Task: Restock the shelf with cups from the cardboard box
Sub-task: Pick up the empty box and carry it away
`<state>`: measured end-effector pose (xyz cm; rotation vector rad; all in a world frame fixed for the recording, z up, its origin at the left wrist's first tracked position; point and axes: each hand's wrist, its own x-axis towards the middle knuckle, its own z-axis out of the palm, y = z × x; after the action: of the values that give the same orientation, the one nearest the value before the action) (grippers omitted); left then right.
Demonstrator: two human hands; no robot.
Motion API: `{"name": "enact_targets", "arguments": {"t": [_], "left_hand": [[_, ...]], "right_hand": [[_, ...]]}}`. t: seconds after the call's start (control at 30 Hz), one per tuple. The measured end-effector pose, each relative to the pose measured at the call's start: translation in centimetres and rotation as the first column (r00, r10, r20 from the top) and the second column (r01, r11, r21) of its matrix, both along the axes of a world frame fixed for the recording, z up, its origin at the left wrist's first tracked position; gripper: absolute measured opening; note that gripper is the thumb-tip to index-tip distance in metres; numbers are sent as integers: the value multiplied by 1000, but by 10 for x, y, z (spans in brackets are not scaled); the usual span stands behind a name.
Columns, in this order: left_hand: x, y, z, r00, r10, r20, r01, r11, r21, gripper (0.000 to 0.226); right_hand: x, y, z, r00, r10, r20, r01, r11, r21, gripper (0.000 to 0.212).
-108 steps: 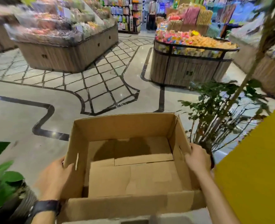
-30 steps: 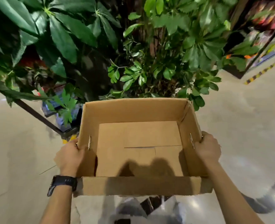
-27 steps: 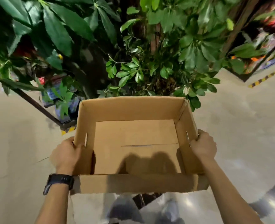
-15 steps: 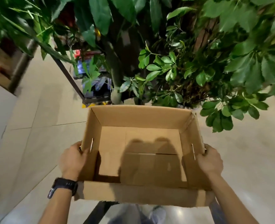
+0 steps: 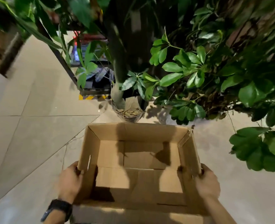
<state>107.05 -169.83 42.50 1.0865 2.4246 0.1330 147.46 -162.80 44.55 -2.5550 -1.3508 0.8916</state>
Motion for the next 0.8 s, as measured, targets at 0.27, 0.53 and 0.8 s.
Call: {"name": "enact_targets", "arguments": {"t": [0.27, 0.53, 0.8], "left_hand": [[6, 1, -140, 1000, -3, 15, 3, 1000, 14, 19], [2, 37, -295, 997, -69, -19, 69, 998, -7, 24], [-2, 71, -418, 995, -93, -21, 91, 993, -70, 22]], "right_hand": [[-2, 55, -147, 995, 104, -9, -104, 994, -46, 29], [-5, 84, -318, 993, 100, 64, -95, 993, -73, 28], [-6, 104, -444, 987, 120, 109, -120, 993, -9, 27]]}}
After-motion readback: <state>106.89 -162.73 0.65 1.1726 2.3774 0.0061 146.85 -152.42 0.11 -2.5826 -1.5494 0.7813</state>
